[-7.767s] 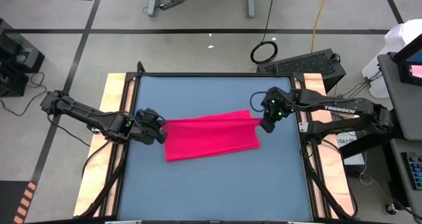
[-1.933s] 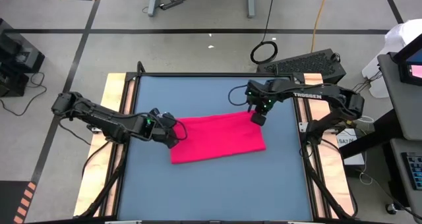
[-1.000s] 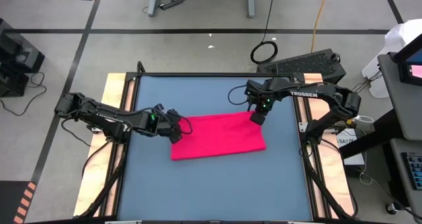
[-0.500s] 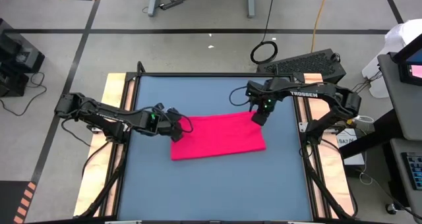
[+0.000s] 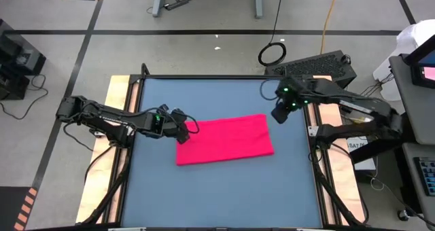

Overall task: Roll towel
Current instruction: Roll the red towel

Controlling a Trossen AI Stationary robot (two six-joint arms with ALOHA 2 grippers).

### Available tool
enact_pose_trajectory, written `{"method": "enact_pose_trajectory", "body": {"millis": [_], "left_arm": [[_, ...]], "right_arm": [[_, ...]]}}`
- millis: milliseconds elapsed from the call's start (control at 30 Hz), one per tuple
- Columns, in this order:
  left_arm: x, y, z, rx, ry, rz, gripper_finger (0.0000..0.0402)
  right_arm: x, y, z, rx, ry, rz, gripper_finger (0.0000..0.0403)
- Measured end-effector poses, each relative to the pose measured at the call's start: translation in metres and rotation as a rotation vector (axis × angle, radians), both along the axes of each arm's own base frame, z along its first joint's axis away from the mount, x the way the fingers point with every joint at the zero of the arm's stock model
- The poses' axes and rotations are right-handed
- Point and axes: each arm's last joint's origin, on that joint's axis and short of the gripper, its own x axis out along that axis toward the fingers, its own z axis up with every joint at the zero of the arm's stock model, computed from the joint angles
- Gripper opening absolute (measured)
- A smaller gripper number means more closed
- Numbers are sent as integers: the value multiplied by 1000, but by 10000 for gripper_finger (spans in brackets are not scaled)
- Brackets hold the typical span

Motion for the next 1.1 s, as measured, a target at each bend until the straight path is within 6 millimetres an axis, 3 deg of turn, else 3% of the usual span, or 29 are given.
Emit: {"method": "enact_pose_trajectory", "body": {"millis": [167,333,467,733,967,1100], "left_arm": [[-1,14,40,-83,-67,29,89],[-9,40,85,-230,-226,26,89],[-20,62,96,-325,-279,118,89],[-25,85,52,-550,-170,149,89],[-27,77,3,-698,-238,222,89],[-23,62,-3,-844,-282,280,89]], "right_arm": [[-14,9,11,37,-82,-37,68],[-14,9,10,56,-78,-74,68],[-7,5,6,69,-57,-89,68],[8,-2,-1,65,-61,-75,68],[9,-1,-1,131,-86,-82,68],[9,1,-1,208,-105,-160,68]]}}
